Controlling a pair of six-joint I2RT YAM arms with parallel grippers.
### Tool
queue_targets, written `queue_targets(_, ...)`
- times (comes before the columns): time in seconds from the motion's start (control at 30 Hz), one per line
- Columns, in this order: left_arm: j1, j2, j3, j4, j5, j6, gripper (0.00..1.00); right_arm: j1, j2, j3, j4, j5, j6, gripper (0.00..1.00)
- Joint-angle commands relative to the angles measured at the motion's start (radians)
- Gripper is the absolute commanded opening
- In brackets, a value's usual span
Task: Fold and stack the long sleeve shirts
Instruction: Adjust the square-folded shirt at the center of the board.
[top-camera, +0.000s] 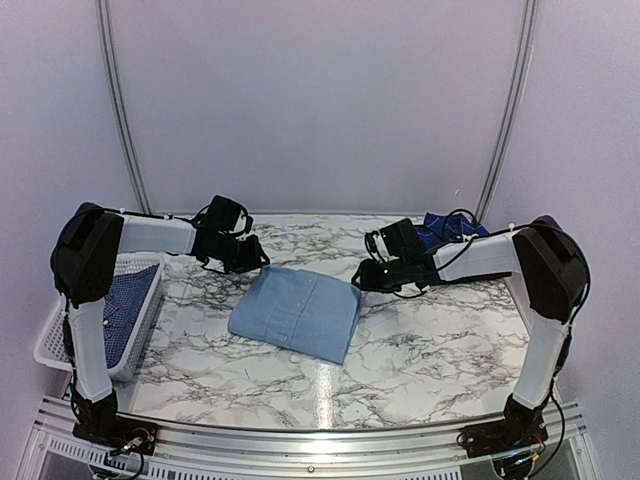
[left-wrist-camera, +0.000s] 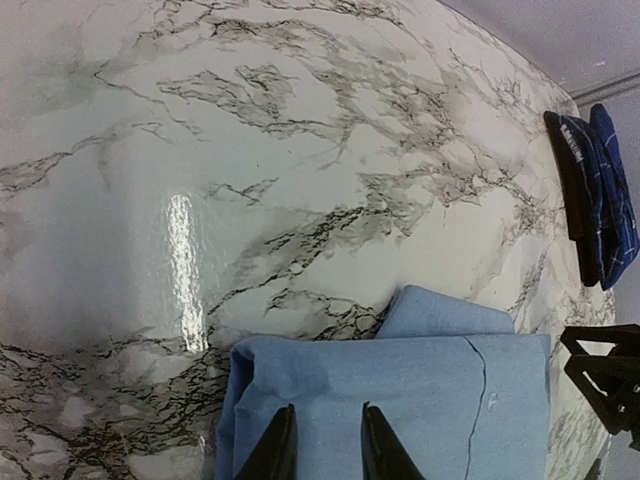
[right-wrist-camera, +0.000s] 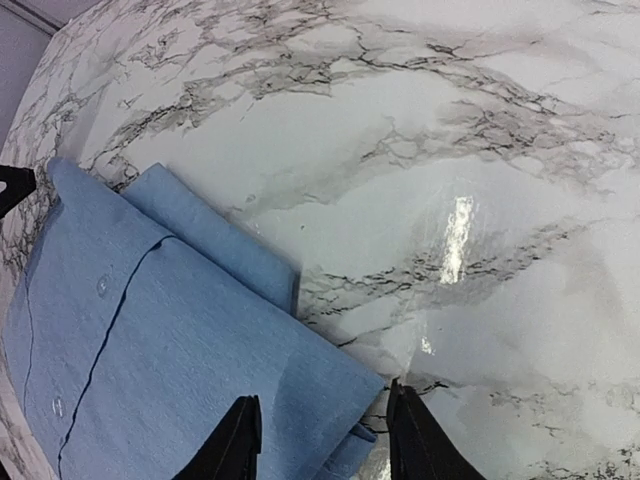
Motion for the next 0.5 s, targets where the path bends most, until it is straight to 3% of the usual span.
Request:
queue_targets(0.0,0.002,-0.014,-0.01,-0.049,-0.045,0.011,0.3,-0.004,0.006,-0.002,0.029,-0.028,0.029,0.4)
queue_targets(0.23,0.005,0.022,0.021,-0.053,-0.045,0.029,0.31,-0.008,0.057,0.0,0.091,-0.082,0.05,0.39)
queue_targets(0.47,0.007,0.067,0.07,-0.059,-0.044,0.039,0.31,-0.008,0.054,-0.015,0.073,-0.033,0.065,0.38)
